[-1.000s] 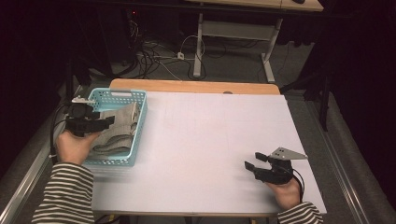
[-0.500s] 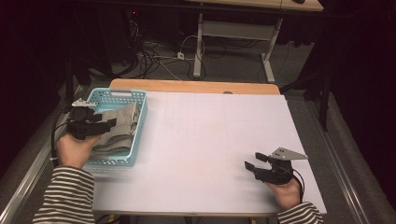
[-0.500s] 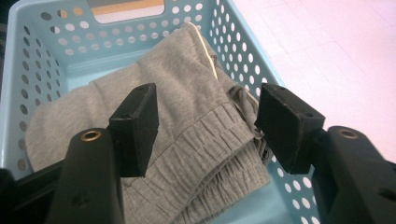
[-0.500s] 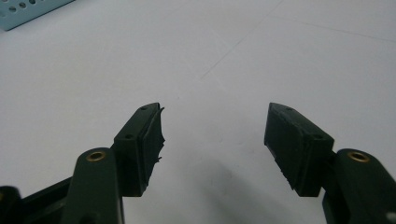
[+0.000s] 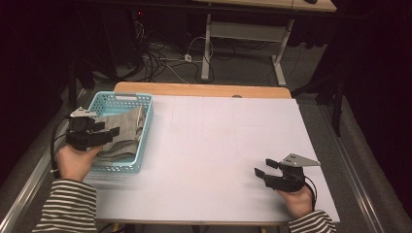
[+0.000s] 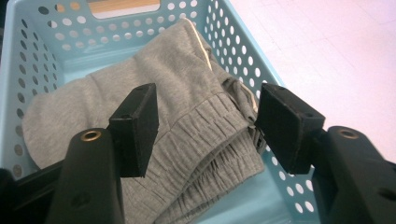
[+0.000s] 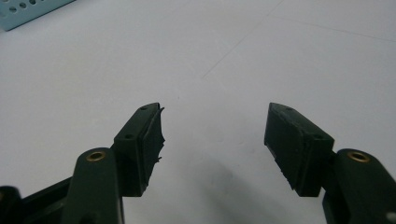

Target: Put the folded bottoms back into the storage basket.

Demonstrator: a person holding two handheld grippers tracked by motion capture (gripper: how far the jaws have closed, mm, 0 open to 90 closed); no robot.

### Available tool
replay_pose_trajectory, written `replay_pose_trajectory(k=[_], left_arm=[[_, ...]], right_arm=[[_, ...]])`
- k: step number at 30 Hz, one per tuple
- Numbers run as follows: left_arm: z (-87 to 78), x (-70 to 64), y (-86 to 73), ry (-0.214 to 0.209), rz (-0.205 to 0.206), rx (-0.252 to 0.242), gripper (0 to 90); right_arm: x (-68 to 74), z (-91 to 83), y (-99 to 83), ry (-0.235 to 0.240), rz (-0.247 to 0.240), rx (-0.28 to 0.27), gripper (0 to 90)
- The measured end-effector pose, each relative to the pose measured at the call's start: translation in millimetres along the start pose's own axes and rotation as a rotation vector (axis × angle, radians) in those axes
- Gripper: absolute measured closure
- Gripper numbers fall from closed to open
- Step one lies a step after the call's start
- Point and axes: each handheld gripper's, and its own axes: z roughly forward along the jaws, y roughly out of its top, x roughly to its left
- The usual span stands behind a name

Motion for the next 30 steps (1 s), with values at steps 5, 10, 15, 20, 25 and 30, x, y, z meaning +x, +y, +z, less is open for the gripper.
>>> replay_pose_trajectory(k=[5,10,15,20,25,30], left_arm=[[-2.0,-2.5,-3.3,-0.015,0.000,-0.012,37.4],[-3.4,-6.5,-5.9,-0.022,0.012,-0.020,37.4],[-4.5,-8.0,-9.0,-0.030,0.014,-0.026,37.4],[-5.3,-8.9,-13.2,-0.039,0.014,-0.032,37.4],[-5.9,-10.9,-17.3,-0.045,0.019,-0.033,37.4],[-7.5,-13.1,-20.1,-0.052,0.025,-0.038,37.4]], right_arm=[[0.3,-0.1,-0.1,0.000,0.001,0.001,37.3],[0.8,-0.1,0.0,0.002,-0.002,0.000,37.3],[1.1,-0.5,0.0,0.001,-0.002,-0.002,37.3],[1.6,-0.6,0.1,0.003,-0.001,-0.001,37.3],[2.1,-0.8,0.1,0.005,0.000,-0.002,37.2],[2.5,-1.2,0.0,0.005,0.001,-0.003,37.2]])
